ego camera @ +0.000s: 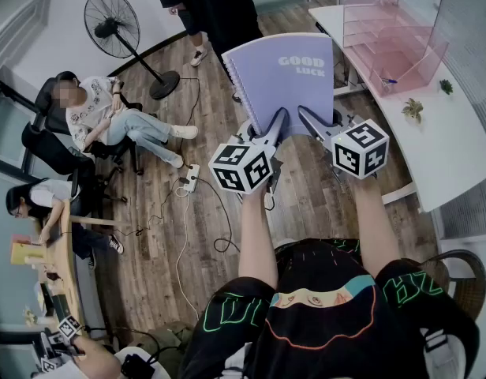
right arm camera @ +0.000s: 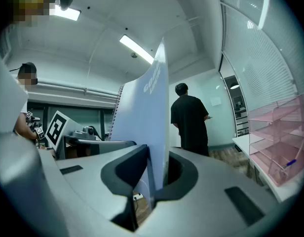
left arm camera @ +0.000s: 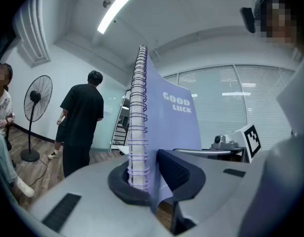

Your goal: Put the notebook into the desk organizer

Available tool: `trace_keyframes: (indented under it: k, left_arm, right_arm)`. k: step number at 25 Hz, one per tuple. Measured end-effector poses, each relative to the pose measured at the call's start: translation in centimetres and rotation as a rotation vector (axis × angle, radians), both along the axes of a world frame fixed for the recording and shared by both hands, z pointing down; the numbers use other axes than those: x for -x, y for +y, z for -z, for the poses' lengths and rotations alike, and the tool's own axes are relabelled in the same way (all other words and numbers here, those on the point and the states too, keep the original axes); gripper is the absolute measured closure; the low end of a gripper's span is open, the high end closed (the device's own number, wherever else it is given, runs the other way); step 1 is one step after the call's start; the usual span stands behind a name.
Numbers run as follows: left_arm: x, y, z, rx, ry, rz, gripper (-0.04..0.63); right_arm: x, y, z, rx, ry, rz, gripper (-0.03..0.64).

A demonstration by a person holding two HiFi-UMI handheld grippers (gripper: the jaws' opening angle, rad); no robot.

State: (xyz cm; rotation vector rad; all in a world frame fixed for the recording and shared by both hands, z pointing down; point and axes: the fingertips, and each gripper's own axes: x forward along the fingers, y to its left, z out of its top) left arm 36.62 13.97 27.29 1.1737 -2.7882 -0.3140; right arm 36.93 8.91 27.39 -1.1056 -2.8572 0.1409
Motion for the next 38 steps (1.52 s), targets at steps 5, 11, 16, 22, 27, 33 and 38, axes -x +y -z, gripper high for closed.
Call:
trace_keyframes:
  k: [5, 11, 16, 22, 27, 33, 38]
  left_arm:
    - [-0.1, 0.0, 0.1, -0.009, -0.001, 0.005, 0.546]
    - [-0.2, 0.0, 0.3, 0.002, -0.007, 0.010, 0.546]
    - [-0.1, 0.4, 0.1, 0.014, 0.009, 0.023, 0.546]
    - [0.1, 0.7, -0.7, 0.011, 0.027, 0.026, 0.546]
    - [1.8, 1.6, -1.8, 0.000, 0.059, 0.022, 0.543]
    - [5.6, 1.0, -2.7, 0.001, 0.079, -0.013, 0.545]
    - [10.2, 1.8, -4.5, -0.012, 0.121, -0.025, 0.545]
  right_arm:
    - [-0.2, 0.0, 0.2, -0.012, -0.009, 0.000, 0.568]
    - [-0.1, 0.1, 0.3, 0.000, -0.009, 0.001, 0.566]
    - [0.0, 0.4, 0.0, 0.008, 0.007, 0.018, 0.565]
    - [0.3, 0.8, -0.8, 0.012, 0.033, 0.037, 0.565]
    - [1.9, 1.6, -1.8, 0.000, 0.054, 0.032, 0.565]
    - [5.7, 1.0, -2.8, 0.007, 0.082, 0.004, 0.565]
    - [10.3, 1.8, -4.5, -0.002, 0.113, -0.002, 0.565]
